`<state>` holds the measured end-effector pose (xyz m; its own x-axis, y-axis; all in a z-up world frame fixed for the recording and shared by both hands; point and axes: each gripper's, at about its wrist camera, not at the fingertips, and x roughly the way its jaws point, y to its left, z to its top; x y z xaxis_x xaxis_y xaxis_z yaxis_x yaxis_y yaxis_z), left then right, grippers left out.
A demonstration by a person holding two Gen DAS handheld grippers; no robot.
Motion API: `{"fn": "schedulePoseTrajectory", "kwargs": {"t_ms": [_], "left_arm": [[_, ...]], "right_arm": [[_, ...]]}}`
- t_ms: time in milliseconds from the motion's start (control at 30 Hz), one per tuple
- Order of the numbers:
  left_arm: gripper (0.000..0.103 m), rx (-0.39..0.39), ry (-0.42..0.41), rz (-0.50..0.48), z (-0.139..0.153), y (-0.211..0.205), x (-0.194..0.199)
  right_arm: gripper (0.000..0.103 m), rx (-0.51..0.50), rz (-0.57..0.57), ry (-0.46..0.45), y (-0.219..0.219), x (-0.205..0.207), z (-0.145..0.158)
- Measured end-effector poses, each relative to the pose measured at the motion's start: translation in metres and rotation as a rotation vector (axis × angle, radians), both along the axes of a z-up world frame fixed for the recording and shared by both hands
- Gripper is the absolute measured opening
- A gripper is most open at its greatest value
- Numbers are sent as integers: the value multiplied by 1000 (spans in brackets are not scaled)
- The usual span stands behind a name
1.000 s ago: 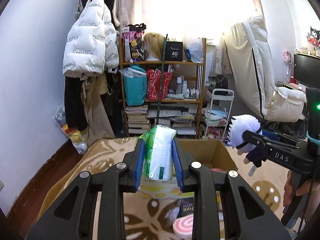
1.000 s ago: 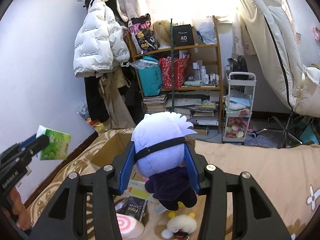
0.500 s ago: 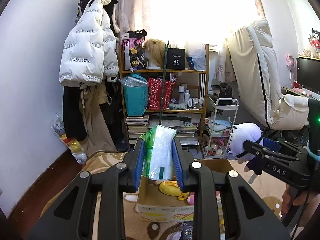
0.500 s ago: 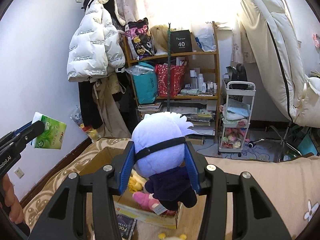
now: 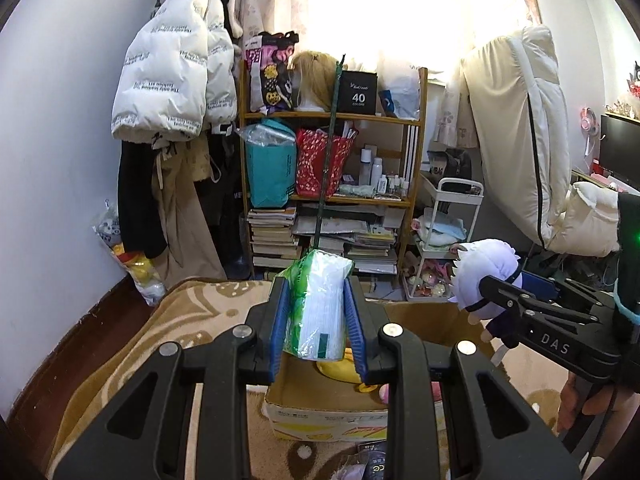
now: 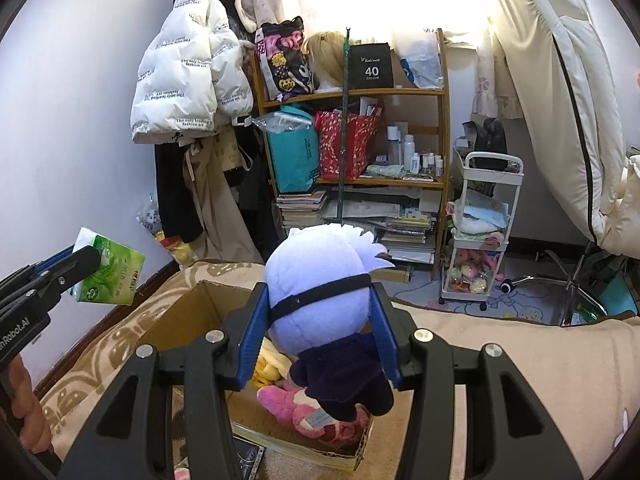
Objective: Organize soft objects
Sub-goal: 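Carry the tissue pack over the box with the left tool while the right tool carries the doll there, then open both tools to drop the tissue pack and doll into the box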
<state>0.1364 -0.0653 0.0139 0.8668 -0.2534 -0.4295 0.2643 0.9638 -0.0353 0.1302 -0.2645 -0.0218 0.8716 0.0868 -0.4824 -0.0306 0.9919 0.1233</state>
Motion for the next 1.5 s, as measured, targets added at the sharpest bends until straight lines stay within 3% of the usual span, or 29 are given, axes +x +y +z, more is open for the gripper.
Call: {"fn": "schedulePoseTrajectory", "kwargs": {"t_ms": [167, 500, 700, 1500], "left_arm": [[27, -59, 61, -6, -10, 7, 10], [27, -34, 81, -11, -23, 4, 15], [28, -66, 122, -44, -32, 1, 19], [31, -9, 239, -33, -66, -7, 30]], "right_arm": [[53, 3, 14, 14, 3, 3, -5], [54, -11, 41, 65, 10, 7, -23], [54, -35, 52, 80, 13, 8, -28], [57, -26, 66, 147, 12, 12, -46]]}}
